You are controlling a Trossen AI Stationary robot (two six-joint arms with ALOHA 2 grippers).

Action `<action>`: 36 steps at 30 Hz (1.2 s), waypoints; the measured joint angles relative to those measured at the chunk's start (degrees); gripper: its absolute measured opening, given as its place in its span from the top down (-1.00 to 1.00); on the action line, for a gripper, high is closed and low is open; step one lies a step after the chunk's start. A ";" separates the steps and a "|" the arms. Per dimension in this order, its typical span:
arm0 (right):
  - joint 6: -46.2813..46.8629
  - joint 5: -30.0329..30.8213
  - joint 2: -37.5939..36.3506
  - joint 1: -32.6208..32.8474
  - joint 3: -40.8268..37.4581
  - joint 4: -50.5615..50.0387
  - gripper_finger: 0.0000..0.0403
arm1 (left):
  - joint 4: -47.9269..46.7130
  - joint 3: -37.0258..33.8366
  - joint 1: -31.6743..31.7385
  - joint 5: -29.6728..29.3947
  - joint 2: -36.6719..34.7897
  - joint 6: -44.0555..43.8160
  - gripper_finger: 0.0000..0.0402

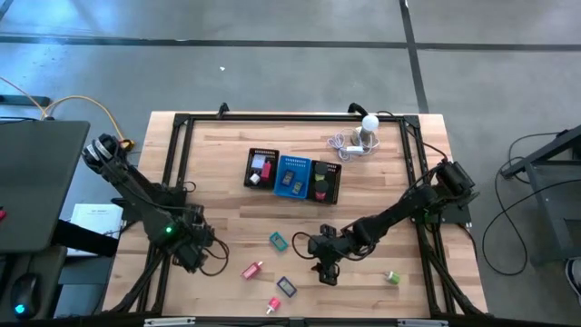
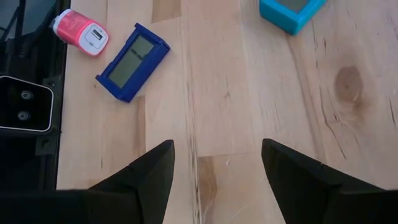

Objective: Pick & Place Office items
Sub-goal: Put the blue hour glass into the right black bin

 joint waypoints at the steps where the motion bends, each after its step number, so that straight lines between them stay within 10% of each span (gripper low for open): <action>1: -0.20 0.01 0.00 0.00 0.00 0.02 -0.15 | 0.14 0.00 -0.47 -0.52 0.36 -0.02 -0.47; 36: 0.06 -0.02 -0.04 0.04 0.04 3.81 -0.15 | 5.42 -2.46 -1.17 0.54 13.41 -0.51 -0.39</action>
